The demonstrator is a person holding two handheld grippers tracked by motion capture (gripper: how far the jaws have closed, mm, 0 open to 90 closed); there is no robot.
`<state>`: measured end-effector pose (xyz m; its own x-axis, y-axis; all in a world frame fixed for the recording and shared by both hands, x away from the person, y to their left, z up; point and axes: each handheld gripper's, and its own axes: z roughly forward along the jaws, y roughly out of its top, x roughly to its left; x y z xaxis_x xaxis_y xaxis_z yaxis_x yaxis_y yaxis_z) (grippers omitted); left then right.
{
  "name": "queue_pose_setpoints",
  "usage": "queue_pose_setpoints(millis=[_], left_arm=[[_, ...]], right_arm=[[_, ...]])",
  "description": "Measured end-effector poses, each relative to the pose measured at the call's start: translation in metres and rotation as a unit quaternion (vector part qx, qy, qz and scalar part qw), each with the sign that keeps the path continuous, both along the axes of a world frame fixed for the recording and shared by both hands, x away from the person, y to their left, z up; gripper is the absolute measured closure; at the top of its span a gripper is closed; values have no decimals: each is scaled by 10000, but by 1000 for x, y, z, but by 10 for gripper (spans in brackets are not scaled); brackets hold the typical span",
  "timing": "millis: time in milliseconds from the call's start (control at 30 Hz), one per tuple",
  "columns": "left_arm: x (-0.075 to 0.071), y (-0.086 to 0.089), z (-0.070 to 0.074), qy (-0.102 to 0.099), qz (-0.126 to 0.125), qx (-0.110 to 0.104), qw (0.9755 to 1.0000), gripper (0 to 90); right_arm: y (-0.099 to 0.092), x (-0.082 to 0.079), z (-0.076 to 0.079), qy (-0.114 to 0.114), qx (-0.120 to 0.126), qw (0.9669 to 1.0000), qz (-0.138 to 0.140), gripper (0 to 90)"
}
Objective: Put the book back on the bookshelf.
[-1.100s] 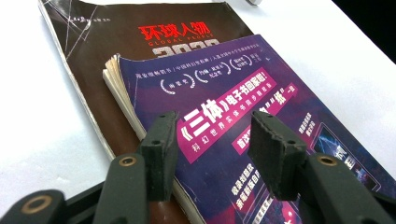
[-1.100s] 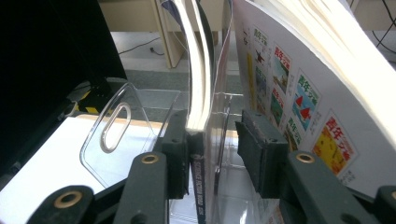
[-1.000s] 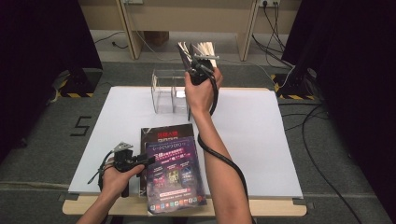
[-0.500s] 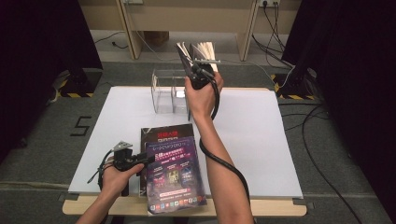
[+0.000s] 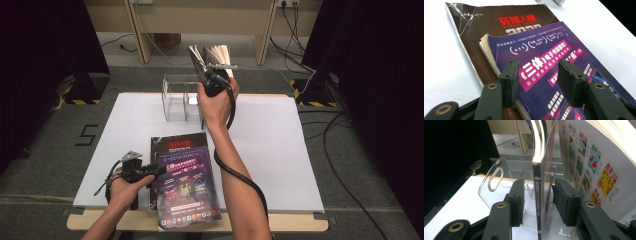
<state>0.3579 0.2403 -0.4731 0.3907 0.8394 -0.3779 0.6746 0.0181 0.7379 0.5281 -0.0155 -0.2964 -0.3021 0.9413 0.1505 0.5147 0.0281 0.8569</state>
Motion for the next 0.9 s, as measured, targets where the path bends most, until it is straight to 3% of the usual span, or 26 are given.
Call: queue_pose_setpoints(millis=[900], left_arm=[[4,0,2,-25,21,23,10000,517]], right_arm=[[-6,-14,2,-20,32,10000,73,600]])
